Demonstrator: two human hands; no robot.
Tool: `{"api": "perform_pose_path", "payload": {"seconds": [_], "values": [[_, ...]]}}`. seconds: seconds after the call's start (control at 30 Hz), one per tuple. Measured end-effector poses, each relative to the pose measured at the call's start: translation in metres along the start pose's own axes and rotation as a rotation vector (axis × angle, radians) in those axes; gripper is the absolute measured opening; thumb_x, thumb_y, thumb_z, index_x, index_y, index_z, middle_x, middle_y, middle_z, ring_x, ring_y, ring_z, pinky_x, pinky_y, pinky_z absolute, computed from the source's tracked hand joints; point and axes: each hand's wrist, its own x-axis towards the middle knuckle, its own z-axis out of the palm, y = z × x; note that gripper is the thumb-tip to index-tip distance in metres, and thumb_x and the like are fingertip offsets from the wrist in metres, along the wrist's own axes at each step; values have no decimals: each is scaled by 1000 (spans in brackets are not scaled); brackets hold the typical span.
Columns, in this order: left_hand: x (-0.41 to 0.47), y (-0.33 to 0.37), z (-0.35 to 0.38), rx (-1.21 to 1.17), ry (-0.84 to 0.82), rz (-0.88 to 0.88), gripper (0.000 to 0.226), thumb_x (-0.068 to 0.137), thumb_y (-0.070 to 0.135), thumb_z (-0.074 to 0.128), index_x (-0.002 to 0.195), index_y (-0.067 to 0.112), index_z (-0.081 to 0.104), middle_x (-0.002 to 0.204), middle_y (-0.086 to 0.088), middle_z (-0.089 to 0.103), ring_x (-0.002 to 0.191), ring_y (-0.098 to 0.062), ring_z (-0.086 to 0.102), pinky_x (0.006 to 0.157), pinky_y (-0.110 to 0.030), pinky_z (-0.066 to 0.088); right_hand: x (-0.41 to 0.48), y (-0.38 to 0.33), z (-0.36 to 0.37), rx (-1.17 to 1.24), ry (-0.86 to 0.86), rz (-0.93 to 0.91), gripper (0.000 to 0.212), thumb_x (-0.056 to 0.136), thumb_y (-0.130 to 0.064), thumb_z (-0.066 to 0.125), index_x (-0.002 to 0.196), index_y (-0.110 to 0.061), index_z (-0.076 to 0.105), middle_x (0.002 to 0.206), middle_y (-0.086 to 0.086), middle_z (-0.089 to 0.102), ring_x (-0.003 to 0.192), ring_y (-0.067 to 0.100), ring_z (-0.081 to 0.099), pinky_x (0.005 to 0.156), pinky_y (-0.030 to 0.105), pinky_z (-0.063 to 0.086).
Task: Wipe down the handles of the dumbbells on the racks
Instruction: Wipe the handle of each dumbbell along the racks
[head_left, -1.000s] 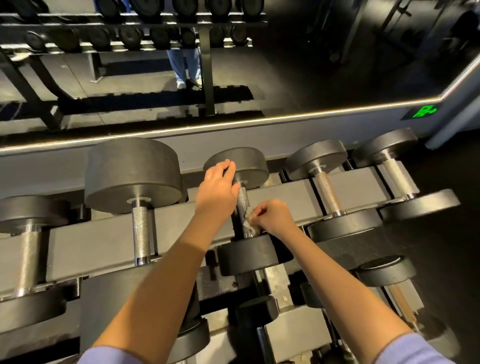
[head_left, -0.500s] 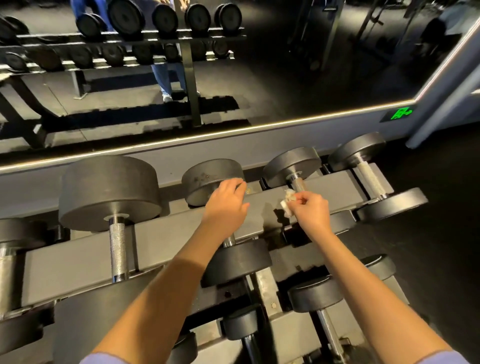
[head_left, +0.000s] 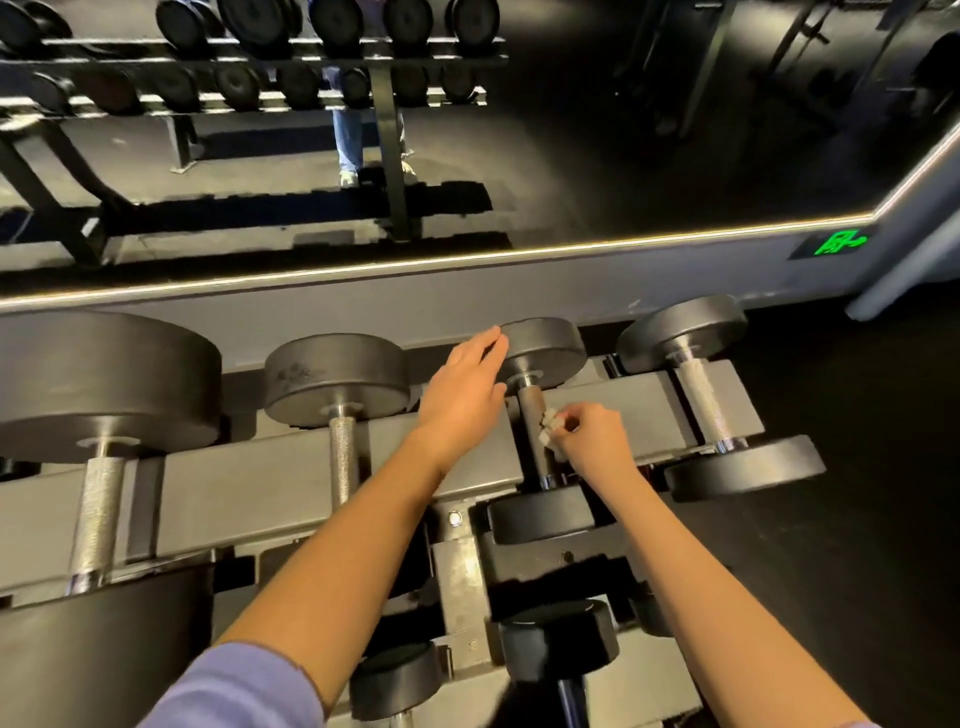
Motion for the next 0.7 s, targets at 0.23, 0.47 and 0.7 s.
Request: {"api": "perform_pose_path", "payload": {"seconds": [0.23, 0.47, 0.7], "values": [[4, -1, 0, 3, -27, -36, 57, 99, 21, 46, 151, 21, 22, 158, 8, 15, 143, -13, 16, 112, -35, 33, 28, -2, 3, 131, 30, -95, 12, 88, -8, 61, 88, -4, 71, 79, 8, 67, 76, 21, 61, 59, 19, 34], [1, 8, 2, -9, -25, -107, 60, 99, 20, 46, 152, 21, 19, 159, 7, 13, 144, -13, 14, 113, -39, 32, 33, 0, 0, 178, -33, -99, 9, 84, -10, 66, 87, -4, 72, 83, 14, 69, 83, 26, 62, 73, 28, 43], [0, 17, 2, 5, -41, -165, 62, 99, 19, 46, 152, 22, 15, 159, 9, 9, 144, -12, 13, 112, -34, 32, 17, 14, -5, 98, -147, -106, 10, 84, -4, 61, 84, -9, 71, 79, 7, 62, 78, 17, 53, 67, 21, 36]]}}
